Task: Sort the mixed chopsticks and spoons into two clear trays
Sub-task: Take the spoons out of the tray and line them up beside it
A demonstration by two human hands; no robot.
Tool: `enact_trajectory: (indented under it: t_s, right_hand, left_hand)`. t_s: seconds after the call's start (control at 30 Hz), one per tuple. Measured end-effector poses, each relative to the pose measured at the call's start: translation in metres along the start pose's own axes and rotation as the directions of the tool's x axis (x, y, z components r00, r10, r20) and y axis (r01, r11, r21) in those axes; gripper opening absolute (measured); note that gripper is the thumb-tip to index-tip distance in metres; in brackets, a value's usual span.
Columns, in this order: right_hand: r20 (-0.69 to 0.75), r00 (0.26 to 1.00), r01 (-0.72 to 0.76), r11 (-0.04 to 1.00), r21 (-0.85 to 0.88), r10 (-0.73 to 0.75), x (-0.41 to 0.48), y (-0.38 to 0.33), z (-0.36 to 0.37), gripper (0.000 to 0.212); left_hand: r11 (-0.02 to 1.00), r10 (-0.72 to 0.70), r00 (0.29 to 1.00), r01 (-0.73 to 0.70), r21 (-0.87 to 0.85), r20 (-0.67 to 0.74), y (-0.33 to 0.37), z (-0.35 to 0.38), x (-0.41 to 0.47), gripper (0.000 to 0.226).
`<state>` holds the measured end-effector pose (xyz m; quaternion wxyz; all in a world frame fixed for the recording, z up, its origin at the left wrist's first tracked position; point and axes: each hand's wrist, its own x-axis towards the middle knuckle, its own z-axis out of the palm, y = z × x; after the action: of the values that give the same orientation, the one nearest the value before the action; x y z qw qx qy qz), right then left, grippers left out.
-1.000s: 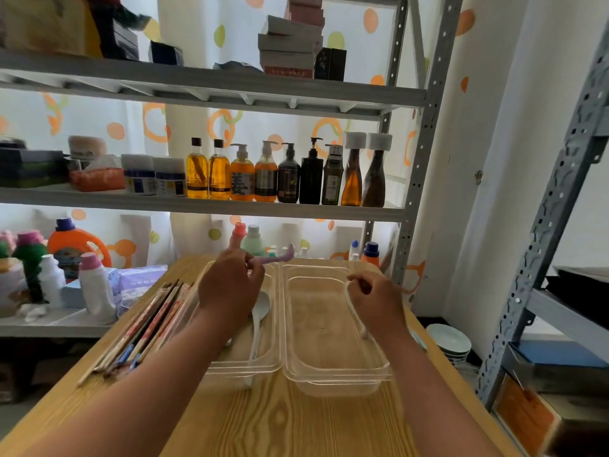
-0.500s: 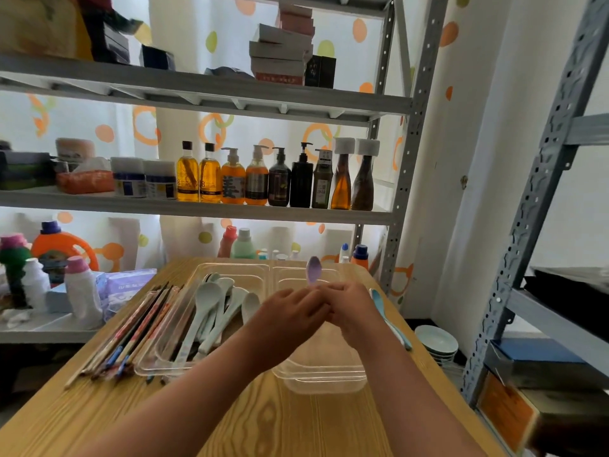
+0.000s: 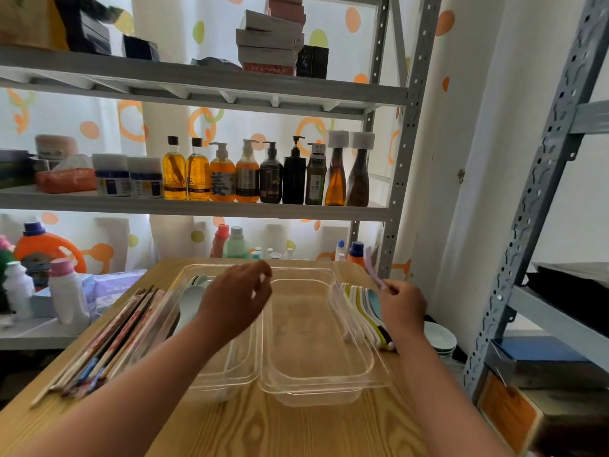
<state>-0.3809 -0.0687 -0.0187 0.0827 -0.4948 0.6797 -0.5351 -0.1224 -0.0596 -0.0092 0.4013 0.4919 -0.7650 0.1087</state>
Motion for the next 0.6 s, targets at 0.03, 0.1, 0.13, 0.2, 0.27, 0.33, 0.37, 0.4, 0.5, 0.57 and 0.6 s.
enact_trajectory:
  t_s: [0.03, 0.1, 0.13, 0.2, 0.27, 0.33, 0.37, 0.4, 0.5, 0.57, 0.6]
  right_hand:
    - [-0.029, 1.0, -0.002, 1.0, -0.03, 0.001, 0.003, 0.009, 0.0, 0.025]
    - [-0.062, 0.998, -0.021, 0.997, -0.075, 0.016, 0.005, 0.028, 0.002, 0.025]
    - [-0.067, 0.998, -0.026, 0.995, -0.094, 0.02, 0.005, 0.038, 0.005, 0.025]
    - [-0.051, 0.998, -0.032, 0.992, -0.122, 0.026, 0.004, 0.054, 0.011, 0.026]
    - [-0.016, 0.999, -0.034, 0.986, -0.163, 0.031, 0.006, 0.063, 0.016, 0.026]
    - [0.016, 0.999, -0.026, 0.979, -0.203, 0.03, 0.01, 0.068, 0.02, 0.025]
    - [0.029, 0.999, -0.028, 0.978, -0.209, 0.035, 0.01, 0.068, 0.02, 0.024]
    - [0.046, 0.998, -0.035, 0.975, -0.22, 0.047, 0.009, 0.069, 0.02, 0.022]
    - [0.101, 0.99, -0.063, 0.96, -0.271, 0.094, 0.007, 0.07, 0.019, 0.021]
    - [0.135, 0.983, -0.078, 0.952, -0.297, 0.123, 0.007, 0.072, 0.02, 0.02]
    - [0.147, 0.98, -0.083, 0.948, -0.307, 0.133, 0.008, 0.073, 0.021, 0.02]
  left_hand:
    - [0.995, -0.099, 0.995, 0.099, -0.011, 0.011, -0.006, 0.002, 0.002, 0.008]
    - [0.969, -0.245, 0.969, 0.245, -0.024, 0.015, -0.013, 0.006, 0.002, 0.011]
    - [0.952, -0.304, 0.952, 0.305, -0.028, 0.02, -0.017, 0.009, 0.001, 0.012]
    - [0.912, -0.407, 0.911, 0.409, -0.031, 0.067, -0.025, 0.015, -0.002, 0.015]
    - [0.866, -0.49, 0.861, 0.499, -0.036, 0.138, -0.031, 0.021, -0.003, 0.017]
    - [0.841, -0.524, 0.83, 0.54, -0.037, 0.192, -0.032, 0.024, -0.005, 0.019]
    - [0.841, -0.524, 0.825, 0.541, -0.028, 0.211, -0.032, 0.025, -0.006, 0.019]
    - [0.843, -0.519, 0.823, 0.537, -0.019, 0.229, -0.032, 0.025, -0.007, 0.018]
    - [0.852, -0.498, 0.817, 0.524, -0.014, 0.291, -0.031, 0.022, -0.009, 0.018]
    - [0.867, -0.471, 0.818, 0.499, 0.001, 0.329, -0.029, 0.021, -0.01, 0.02]
    - [0.873, -0.461, 0.819, 0.488, 0.008, 0.341, -0.028, 0.021, -0.009, 0.021]
